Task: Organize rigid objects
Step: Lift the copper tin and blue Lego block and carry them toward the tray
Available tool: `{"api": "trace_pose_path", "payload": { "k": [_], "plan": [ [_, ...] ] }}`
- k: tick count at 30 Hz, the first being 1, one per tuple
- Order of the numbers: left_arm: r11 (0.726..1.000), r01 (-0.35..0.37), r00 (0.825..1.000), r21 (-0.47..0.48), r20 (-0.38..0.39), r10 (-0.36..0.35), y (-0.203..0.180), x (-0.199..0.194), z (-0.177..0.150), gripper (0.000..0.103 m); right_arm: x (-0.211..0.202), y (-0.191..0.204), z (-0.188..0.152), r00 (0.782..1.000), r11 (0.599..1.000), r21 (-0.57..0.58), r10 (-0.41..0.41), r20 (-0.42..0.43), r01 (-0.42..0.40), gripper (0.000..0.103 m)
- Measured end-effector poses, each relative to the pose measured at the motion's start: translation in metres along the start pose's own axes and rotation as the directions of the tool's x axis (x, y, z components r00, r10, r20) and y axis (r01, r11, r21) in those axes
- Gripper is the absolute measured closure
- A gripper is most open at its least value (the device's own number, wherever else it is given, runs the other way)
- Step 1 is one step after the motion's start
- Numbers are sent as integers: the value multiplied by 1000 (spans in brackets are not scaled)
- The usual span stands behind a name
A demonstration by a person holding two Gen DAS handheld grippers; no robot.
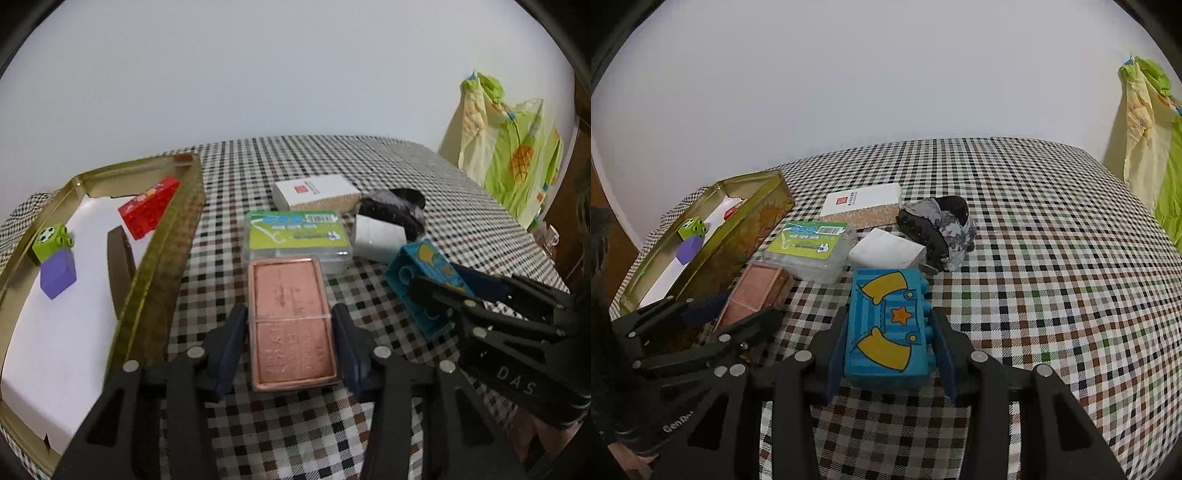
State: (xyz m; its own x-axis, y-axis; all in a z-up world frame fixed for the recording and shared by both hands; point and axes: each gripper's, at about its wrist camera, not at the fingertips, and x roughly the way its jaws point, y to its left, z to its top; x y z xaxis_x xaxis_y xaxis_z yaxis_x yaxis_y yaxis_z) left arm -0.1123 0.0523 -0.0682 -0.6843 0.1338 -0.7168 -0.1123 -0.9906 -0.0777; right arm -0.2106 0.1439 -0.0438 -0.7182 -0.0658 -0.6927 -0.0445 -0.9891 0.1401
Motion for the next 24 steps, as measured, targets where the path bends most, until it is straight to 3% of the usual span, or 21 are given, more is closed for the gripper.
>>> {"api": "trace_pose_path", "payload": {
  "k": [14,24],
  "plan": [
    [1000,-18,993,-23,115,21,5,-20,-2,57,-24,5,-1,991,1000,-13,-1,137,2,58],
    [998,-64,970,17,236,59,-2,-41,-8,57,-49,6,-7,962,1000,-8,15,274,-13,58]
  ]
}}
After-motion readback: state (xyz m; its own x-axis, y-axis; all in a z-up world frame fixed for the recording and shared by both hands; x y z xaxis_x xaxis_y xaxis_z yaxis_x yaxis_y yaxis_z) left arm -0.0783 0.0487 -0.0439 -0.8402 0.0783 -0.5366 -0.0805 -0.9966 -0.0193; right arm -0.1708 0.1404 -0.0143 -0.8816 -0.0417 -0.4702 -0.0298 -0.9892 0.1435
